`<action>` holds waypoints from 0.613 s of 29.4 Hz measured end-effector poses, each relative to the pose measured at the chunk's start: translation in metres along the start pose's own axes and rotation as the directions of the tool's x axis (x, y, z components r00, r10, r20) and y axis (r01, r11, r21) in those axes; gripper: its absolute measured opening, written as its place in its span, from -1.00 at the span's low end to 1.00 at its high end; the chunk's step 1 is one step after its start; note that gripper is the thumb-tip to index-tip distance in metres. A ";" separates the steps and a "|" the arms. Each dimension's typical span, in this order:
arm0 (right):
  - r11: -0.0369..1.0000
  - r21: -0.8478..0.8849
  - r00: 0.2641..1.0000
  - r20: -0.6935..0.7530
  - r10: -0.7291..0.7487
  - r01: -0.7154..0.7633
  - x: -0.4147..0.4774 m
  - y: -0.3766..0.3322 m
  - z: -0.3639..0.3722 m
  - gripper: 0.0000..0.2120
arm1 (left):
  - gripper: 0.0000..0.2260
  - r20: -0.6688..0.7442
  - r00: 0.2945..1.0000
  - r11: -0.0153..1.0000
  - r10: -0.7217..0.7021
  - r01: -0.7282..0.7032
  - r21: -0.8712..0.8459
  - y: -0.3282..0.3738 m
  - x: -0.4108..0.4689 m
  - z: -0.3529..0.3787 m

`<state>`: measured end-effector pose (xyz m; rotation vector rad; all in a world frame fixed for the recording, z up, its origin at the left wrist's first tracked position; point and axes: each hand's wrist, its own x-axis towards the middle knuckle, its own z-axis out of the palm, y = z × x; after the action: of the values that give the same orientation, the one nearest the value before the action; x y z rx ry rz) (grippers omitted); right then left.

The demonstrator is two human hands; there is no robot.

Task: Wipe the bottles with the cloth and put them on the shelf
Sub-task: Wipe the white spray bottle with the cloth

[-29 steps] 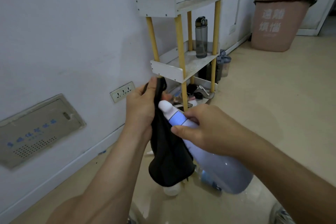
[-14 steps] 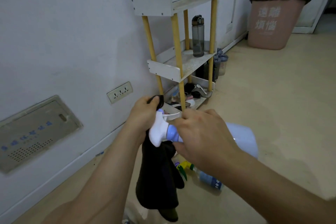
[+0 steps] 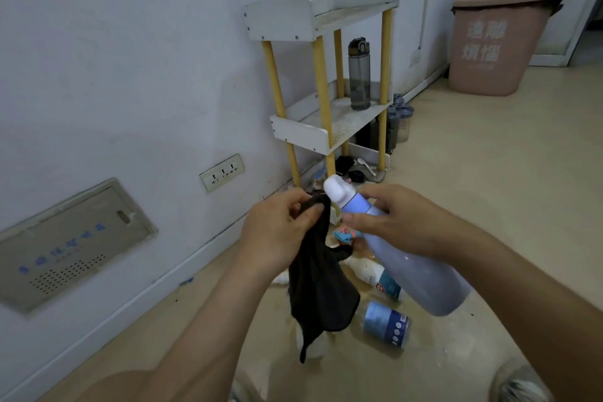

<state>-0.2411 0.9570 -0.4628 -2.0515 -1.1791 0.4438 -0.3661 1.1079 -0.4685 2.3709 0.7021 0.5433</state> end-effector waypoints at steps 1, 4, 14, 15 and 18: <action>0.999 0.041 1.000 0.007 0.005 -0.005 0.000 0.001 0.002 -0.79 | -0.84 0.044 0.999 0.998 0.009 -0.013 0.069 0.000 -0.002 0.001; 0.995 0.093 0.999 -0.003 0.047 -0.046 0.002 0.002 0.012 -0.70 | -0.75 0.124 0.992 0.991 0.012 -0.028 0.132 -0.001 -0.002 0.002; 0.749 0.646 0.989 0.101 0.107 -0.147 0.003 -0.011 0.021 -0.79 | -0.65 0.239 0.970 0.770 0.032 0.128 -0.624 0.012 -0.008 -0.006; 0.766 0.629 0.991 0.067 0.115 -0.131 0.003 -0.012 0.020 -0.80 | -0.65 0.263 0.963 0.778 0.054 0.125 -0.615 0.010 -0.009 -0.006; 0.855 0.512 0.991 -0.052 0.125 -0.081 0.003 -0.015 0.020 -0.79 | -0.64 0.325 0.944 0.831 0.056 0.136 -0.539 0.006 -0.014 0.001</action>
<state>-0.2612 0.9725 -0.4655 -1.6520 -0.7926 0.6404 -0.3743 1.0955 -0.4683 1.8230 0.3704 0.2681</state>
